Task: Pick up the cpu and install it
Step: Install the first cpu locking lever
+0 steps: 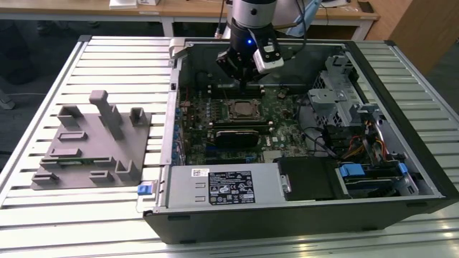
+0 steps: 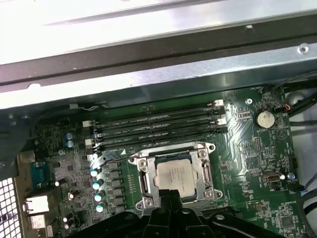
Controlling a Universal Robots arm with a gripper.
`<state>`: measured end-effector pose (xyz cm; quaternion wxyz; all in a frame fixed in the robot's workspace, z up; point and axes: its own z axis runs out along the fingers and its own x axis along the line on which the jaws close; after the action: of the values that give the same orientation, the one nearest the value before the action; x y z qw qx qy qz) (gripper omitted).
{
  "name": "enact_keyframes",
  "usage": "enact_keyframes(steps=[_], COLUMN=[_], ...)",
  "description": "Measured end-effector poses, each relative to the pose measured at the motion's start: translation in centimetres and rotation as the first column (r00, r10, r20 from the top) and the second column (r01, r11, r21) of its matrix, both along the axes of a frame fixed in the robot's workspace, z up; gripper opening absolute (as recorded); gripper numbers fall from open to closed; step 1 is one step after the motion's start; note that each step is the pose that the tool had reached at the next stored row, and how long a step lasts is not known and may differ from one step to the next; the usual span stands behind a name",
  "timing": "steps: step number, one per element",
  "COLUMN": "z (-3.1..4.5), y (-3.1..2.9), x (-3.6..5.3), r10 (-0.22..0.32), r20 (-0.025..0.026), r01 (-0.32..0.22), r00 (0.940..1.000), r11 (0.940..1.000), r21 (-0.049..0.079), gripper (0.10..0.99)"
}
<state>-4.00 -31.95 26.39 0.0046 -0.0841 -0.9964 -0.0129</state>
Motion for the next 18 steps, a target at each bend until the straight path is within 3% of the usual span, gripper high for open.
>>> enact_keyframes(steps=[7, 11, 18], z=[-0.02, -0.02, -0.03], y=[0.0, -0.01, 0.0], x=[-0.01, -0.42, -1.95], r10=[0.096, 0.099, 0.101], r20=[0.0009, 0.0037, 0.0083], r01=[-0.096, -0.099, -0.101], r00=[0.9953, 0.9951, 0.9949], r11=[0.9953, 0.9951, 0.9949], r21=[0.0, 0.0, -0.001], gripper=[0.118, 0.118, 0.118])
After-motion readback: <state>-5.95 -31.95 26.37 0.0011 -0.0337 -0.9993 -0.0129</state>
